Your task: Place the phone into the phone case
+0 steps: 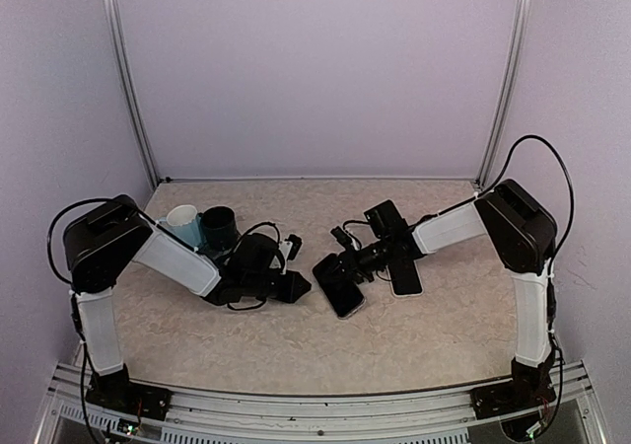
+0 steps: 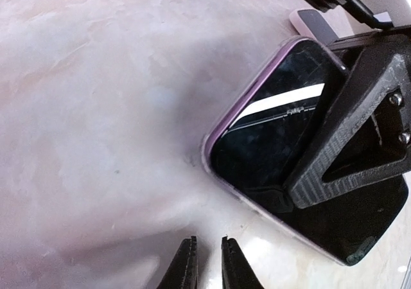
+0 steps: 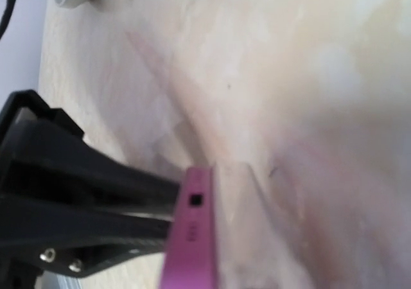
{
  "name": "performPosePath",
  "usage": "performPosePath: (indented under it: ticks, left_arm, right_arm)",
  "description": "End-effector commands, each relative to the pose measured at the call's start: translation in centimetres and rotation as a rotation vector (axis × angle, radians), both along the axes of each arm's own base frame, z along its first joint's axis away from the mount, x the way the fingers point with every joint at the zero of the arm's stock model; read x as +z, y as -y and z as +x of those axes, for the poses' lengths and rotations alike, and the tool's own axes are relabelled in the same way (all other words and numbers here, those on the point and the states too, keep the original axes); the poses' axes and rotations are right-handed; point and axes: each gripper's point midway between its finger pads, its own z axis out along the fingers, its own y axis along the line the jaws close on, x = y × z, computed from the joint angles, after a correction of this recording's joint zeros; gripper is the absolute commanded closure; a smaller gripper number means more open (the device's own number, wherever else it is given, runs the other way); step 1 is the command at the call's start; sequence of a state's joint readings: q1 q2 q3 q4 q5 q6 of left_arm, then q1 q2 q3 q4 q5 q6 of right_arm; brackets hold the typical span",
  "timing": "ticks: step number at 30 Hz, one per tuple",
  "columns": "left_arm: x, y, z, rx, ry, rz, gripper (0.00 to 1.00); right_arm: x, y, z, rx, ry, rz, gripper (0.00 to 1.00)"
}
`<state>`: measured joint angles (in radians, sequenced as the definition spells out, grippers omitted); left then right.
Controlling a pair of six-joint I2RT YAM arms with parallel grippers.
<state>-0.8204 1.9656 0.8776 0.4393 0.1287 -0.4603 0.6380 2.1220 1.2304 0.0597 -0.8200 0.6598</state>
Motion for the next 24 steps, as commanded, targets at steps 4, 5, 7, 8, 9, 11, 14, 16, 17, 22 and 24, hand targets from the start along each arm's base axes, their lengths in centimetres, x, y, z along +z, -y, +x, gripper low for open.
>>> performPosePath:
  ticks: [4, 5, 7, 8, 9, 11, 14, 16, 17, 22, 24]
  left_arm:
    - [3.7, -2.7, -0.8, 0.027, 0.098, -0.014, 0.67]
    - [5.0, -2.7, -0.9, 0.012, 0.133, -0.045, 0.63]
    - [8.3, -2.0, -1.9, -0.057, 0.214, -0.136, 0.53]
    - [10.7, -1.6, -2.5, -0.098, 0.268, -0.192, 0.46]
    - [12.8, -1.2, -3.3, -0.145, 0.309, -0.25, 0.38]
    - [16.6, -0.4, -4.7, -0.211, 0.394, -0.353, 0.26]
    - [20.9, 1.0, -6.4, -0.275, 0.51, -0.449, 0.16]
    - [23.0, 2.2, -7.1, -0.327, 0.559, -0.486, 0.14]
    - [24.1, 2.7, -7.4, -0.358, 0.574, -0.514, 0.13]
    - [29.1, 4.2, -8.5, -0.441, 0.654, -0.646, 0.01]
    - [30.4, 5.2, -8.5, -0.453, 0.678, -0.662, 0.01]
  right_arm:
    - [6.8, 0.0, 1.6, 0.011, 0.209, 0.073, 1.0]
    - [8.5, -0.1, 1.8, 0.015, 0.261, 0.094, 1.0]
    - [12.9, 0.0, 1.9, 0.02, 0.385, 0.16, 1.0]
    - [15.2, 0.0, 1.9, 0.022, 0.451, 0.194, 1.0]
    - [17.6, 0.2, 1.7, 0.023, 0.517, 0.229, 1.0]
    - [21.6, 0.6, 1.1, 0.021, 0.629, 0.289, 1.0]
    - [26.5, 1.4, -0.4, 0.027, 0.756, 0.383, 1.0]
    - [29.2, 1.6, -1.7, 0.043, 0.834, 0.441, 1.0]
    - [30.3, 1.7, -2.4, 0.052, 0.872, 0.463, 1.0]
    - [34.9, 2.3, -5.7, 0.094, 1.018, 0.562, 1.0]
    - [35.4, 2.4, -6.3, 0.106, 1.032, 0.582, 1.0]
